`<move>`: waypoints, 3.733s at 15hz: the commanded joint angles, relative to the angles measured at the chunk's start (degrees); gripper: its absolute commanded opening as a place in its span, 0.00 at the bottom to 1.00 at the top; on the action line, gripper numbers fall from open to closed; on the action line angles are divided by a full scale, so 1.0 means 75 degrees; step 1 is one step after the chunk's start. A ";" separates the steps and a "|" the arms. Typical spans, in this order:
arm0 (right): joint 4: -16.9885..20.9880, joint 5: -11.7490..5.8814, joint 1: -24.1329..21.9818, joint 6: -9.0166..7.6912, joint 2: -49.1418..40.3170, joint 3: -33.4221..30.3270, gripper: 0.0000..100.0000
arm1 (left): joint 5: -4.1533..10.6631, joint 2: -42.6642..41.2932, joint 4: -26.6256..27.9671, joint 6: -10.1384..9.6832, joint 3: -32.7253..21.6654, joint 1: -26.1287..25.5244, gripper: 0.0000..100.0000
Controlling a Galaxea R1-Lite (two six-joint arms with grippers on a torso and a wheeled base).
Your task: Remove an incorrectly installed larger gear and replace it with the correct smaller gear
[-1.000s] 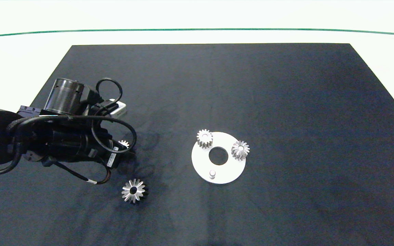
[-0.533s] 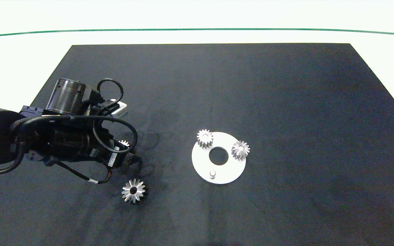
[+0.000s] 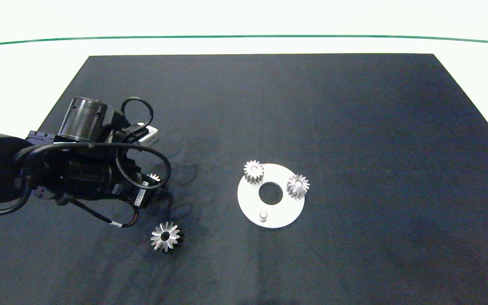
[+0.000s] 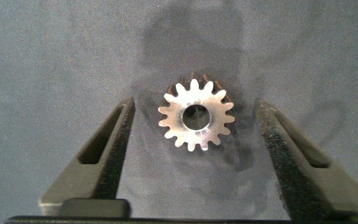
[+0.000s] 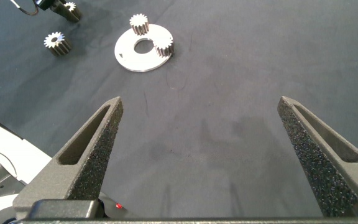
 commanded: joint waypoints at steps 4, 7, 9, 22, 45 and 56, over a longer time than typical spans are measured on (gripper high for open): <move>0.0009 0.0017 0.0003 -0.0011 -0.0046 -0.0001 1.00 | 0.0009 -0.0010 0.0021 -0.0003 0.0018 -0.0012 0.65; 0.0009 0.0017 0.0003 -0.0011 -0.0046 -0.0001 1.00 | 0.0009 0.0001 0.0021 -0.0003 0.0030 -0.0023 0.59; 0.0009 0.0017 0.0003 -0.0011 -0.0046 -0.0001 1.00 | 0.0009 0.0001 0.0021 -0.0003 0.0065 -0.0023 0.54; 0.0009 0.0017 0.0003 -0.0011 -0.0093 -0.0001 1.00 | 0.0009 0.0001 0.0021 -0.0003 0.0088 -0.0012 0.29; 0.0044 -0.0041 0.0003 0.0036 -0.0152 0.0022 1.00 | 0.1368 -0.2003 0.1157 -0.1022 0.0241 -0.2765 0.16; 0.0337 -0.0041 -0.0103 0.0024 -0.0445 -0.0013 1.00 | 0.3173 -0.0983 0.0220 -0.1526 0.0628 -0.5496 0.16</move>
